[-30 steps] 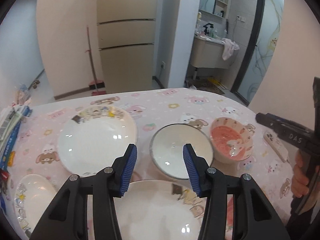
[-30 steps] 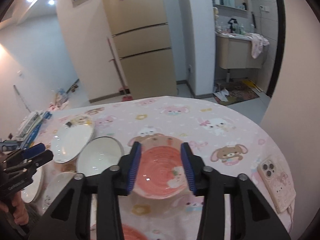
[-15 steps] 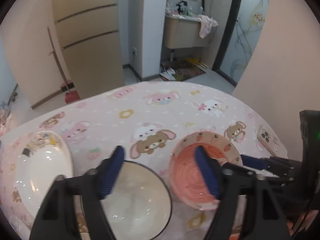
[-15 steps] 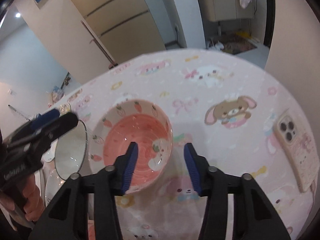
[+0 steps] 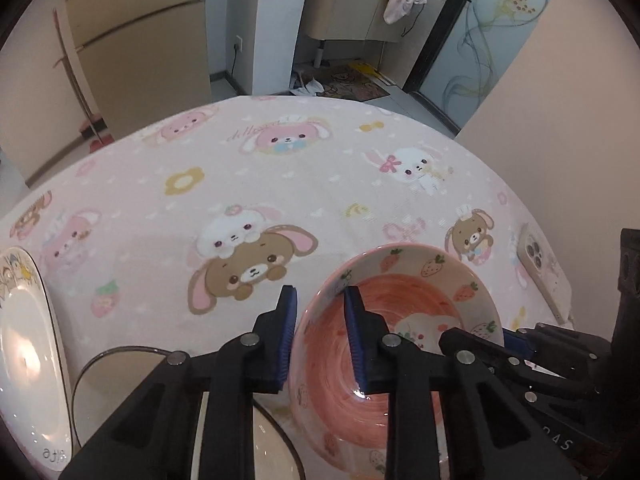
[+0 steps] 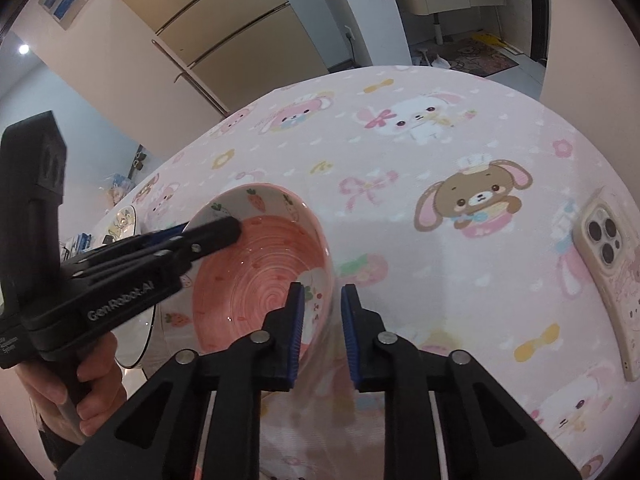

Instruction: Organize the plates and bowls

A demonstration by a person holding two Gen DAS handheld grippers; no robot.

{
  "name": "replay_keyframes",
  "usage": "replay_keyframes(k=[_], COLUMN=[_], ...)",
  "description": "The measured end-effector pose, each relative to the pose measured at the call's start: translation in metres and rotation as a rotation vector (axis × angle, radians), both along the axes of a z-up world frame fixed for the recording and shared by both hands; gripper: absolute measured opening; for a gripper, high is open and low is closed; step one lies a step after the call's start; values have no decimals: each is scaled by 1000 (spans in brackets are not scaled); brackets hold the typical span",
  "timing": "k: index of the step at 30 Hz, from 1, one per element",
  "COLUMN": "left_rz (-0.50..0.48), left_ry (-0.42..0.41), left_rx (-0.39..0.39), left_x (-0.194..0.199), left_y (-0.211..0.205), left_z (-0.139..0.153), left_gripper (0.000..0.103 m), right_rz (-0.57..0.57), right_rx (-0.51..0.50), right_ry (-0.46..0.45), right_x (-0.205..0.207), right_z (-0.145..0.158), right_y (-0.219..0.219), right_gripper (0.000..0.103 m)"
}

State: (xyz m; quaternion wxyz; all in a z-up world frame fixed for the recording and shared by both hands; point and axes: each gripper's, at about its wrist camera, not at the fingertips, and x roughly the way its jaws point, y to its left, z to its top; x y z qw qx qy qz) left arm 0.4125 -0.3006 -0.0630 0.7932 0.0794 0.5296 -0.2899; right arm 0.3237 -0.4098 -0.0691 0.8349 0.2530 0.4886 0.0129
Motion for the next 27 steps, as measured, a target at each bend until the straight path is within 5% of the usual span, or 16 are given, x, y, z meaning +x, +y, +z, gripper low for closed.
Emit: replay_keyframes(k=[15,22,27], left_rz=[-56,-35,-56], left_ry=[-54,-15,-117], left_rx=[60,-5,-35], left_x=[-18,-22,-38], left_y=[-13,-2,0], left_z=[2,6,36], left_gripper=[18,12,11], right_rz=[-2,-36,-53], right_rx=[33,82,62], right_ry=[44,44,-32], right_x=[8,4,-6], right_z=[-15,-15,7], right_y=[-4,-17,-17], right_gripper=[9,6,6])
